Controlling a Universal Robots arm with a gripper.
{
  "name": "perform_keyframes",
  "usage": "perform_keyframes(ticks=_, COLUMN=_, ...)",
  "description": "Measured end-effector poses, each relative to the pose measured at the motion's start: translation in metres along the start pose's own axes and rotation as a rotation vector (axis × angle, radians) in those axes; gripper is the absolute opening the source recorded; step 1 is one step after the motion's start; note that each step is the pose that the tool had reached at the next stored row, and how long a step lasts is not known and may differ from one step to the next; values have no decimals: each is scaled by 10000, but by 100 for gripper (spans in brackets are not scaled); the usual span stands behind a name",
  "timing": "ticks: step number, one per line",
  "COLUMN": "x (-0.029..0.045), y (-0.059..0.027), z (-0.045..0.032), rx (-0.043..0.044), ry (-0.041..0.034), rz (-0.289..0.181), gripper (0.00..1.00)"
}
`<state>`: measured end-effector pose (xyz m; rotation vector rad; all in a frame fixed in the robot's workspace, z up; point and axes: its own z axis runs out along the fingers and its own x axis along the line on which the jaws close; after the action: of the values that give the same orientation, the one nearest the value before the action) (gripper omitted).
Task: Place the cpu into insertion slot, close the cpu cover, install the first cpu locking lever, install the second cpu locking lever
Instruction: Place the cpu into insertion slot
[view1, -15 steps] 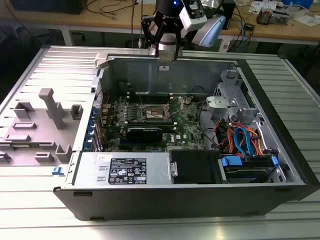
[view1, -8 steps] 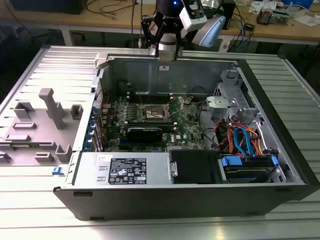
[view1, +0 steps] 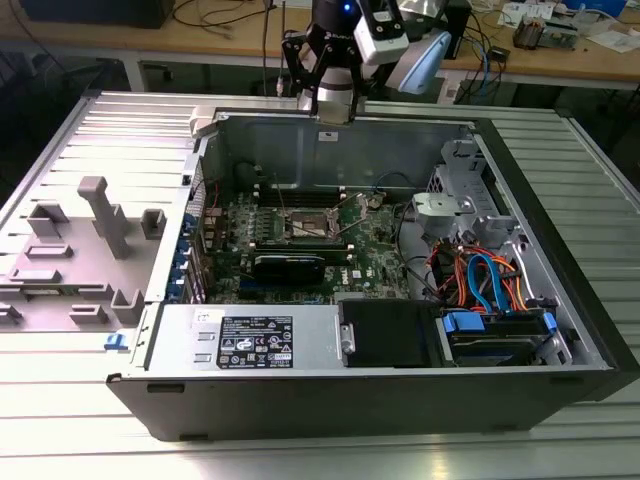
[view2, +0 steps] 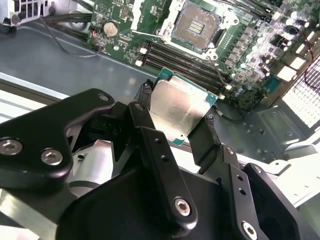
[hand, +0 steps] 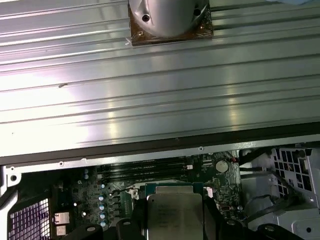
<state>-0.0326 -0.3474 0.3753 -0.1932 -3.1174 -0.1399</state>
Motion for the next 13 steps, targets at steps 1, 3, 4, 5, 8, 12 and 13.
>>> perform_keyframes(ticks=1, x=0, y=-1, z=1, rx=-2, ry=-3, rz=71, gripper=55)
perform_keyframes(ticks=3, x=0, y=-3, z=3, rx=-5, ry=-11, rz=176, gripper=55)
perform_keyframes(ticks=4, x=0, y=-5, z=2, rx=-6, ry=-13, rz=204, gripper=55)
perform_keyframes(ticks=5, x=0, y=-6, z=2, rx=-6, ry=-14, rz=214, gripper=55)
perform_keyframes(ticks=8, x=-1, y=-6, z=2, rx=-4, ry=-14, rz=221, gripper=55)
perform_keyframes(ticks=12, x=-1, y=-7, z=2, rx=-5, ry=-15, rz=227, gripper=55)
perform_keyframes(ticks=13, x=-1, y=-6, z=2, rx=-5, ry=-15, rz=227, gripper=55)
